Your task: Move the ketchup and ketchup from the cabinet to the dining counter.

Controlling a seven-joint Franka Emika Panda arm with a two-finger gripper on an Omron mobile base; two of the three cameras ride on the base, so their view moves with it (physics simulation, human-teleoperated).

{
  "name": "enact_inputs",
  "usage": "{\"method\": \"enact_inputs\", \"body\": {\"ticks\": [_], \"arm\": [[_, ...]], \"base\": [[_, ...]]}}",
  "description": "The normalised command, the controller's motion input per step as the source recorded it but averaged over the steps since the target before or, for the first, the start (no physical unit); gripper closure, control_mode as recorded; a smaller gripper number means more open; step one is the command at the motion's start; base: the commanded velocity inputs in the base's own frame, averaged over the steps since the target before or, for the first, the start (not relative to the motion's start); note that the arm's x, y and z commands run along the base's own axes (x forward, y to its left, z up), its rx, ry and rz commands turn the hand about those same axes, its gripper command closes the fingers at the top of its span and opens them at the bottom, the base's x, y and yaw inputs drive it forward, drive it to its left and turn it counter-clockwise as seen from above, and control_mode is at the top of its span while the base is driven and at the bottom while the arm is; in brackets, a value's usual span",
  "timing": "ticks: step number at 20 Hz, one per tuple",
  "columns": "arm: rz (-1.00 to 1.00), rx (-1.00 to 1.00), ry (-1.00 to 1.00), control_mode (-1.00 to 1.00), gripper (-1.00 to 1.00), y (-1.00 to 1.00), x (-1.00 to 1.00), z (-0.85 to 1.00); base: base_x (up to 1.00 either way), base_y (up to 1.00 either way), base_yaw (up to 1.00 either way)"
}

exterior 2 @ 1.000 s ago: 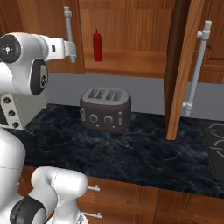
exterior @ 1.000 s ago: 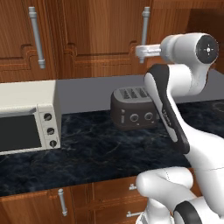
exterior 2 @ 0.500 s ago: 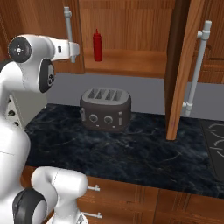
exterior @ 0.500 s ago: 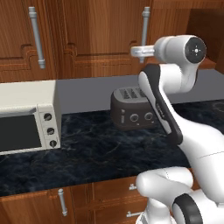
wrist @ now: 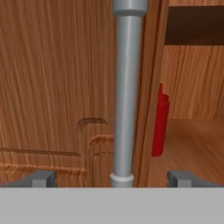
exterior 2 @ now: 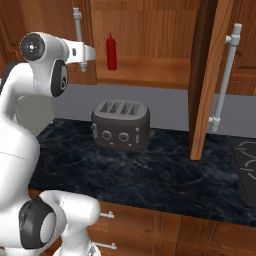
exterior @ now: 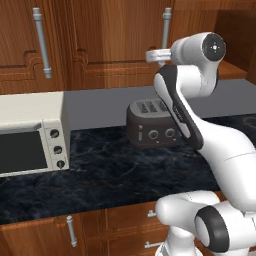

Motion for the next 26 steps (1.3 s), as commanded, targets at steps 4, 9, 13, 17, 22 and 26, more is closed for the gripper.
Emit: {"method": "enact_inputs", "body": {"ticks": [4,9,13,17,22,26], "arm": [[0.0,0.0,0.0,-1.0,-1.0,0.08,0.34,-0.24],[0.0,0.0,0.0,-1.0,-1.0,0.12,0.38,-0.26],[0.0,0.0,0.0,-1.0,-1.0,0.11,0.43,-0.18],[0.0,0.0,0.01,-1.0,-1.0,0.04,0.46,-0.07],[0.0,0.0,0.02,-1.0,-1.0,0.0,0.47,-0.05],[0.0,0.0,0.02,-1.0,-1.0,0.0,0.42,-0.04]], "base": [[0.0,0.0,0.0],[0.0,0.0,0.0],[0.0,0.0,0.0],[0.0,0.0,0.0],[0.0,0.0,0.0],[0.0,0.0,0.0]]}}
